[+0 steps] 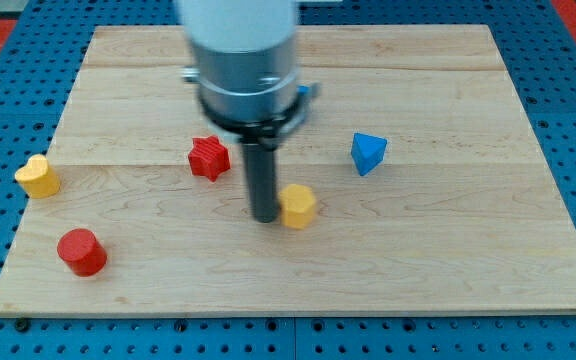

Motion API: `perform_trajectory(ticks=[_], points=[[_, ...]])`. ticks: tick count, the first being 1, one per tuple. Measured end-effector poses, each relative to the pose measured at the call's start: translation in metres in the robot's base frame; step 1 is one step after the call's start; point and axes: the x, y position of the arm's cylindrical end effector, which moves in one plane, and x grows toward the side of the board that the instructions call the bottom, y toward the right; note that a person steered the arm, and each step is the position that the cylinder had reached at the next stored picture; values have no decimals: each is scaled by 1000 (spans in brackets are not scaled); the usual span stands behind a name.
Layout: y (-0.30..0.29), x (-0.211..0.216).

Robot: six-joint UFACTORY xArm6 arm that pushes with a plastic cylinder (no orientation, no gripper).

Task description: Push the red circle below the red star

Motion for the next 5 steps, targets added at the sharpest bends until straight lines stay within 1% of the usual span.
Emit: perform_trajectory(ticks=[1,2,3,4,5], points=[[47,3],[32,58],[-39,85],[-124,90],[-174,82]])
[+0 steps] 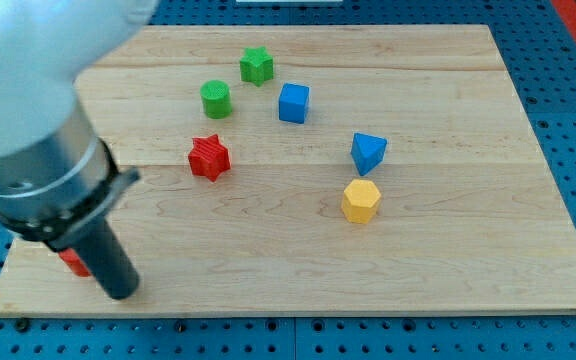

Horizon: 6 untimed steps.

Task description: Push the red circle below the red star

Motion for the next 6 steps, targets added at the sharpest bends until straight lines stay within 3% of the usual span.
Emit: perform_trajectory(ticks=[1,2,4,6], points=[[-20,15],[-69,3],[27,-64],[49,-79]])
